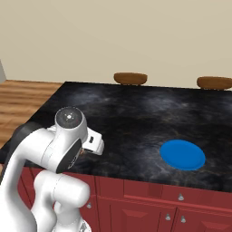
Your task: Move the bowls from the cabinet to the plates on the dining table.
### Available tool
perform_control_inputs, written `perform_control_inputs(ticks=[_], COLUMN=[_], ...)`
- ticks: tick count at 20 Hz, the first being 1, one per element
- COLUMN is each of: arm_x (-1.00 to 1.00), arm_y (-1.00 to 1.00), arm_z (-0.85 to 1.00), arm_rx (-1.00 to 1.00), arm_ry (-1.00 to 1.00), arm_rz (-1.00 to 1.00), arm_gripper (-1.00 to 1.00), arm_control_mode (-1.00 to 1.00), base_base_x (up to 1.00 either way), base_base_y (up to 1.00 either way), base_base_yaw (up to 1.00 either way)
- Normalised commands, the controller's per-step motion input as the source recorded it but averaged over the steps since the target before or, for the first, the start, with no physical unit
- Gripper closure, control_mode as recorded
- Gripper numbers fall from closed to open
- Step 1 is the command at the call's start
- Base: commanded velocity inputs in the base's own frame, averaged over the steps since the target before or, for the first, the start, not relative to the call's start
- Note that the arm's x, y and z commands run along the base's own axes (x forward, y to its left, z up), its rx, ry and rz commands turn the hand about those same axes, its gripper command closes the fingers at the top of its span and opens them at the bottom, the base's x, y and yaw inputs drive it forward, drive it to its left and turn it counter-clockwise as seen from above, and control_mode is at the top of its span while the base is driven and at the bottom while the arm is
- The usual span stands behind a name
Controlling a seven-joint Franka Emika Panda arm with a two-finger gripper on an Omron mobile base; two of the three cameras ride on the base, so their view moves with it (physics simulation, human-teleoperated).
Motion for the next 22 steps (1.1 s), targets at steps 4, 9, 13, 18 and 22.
perform_control_inputs(ticks=[4, 9, 13, 18, 22], arm_x=[0.0, 0.0, 0.0, 0.0, 0.0], arm_y=[0.0, 0.0, 0.0, 0.0, 0.0], arm_z=[0.0, 0.0, 0.0, 0.0, 0.0], arm_rx=[0.0, 0.0, 0.0, 0.0, 0.0], arm_ry=[0.0, 0.0, 0.0, 0.0, 0.0], arm_rz=[0.0, 0.0, 0.0, 0.0, 0.0], arm_gripper=[-1.0, -1.0, -1.0, -1.0, -1.0], arm_control_mode=[-1.0, 1.0, 1.0, 1.0, 1.0], base_base_x=[0.0, -0.03, -0.08, -0.13, -0.27], base_base_y=[0.0, 0.0, 0.0, 0.0, 0.01], base_base_yaw=[0.0, 0.02, 0.15, 0.19, 0.23])
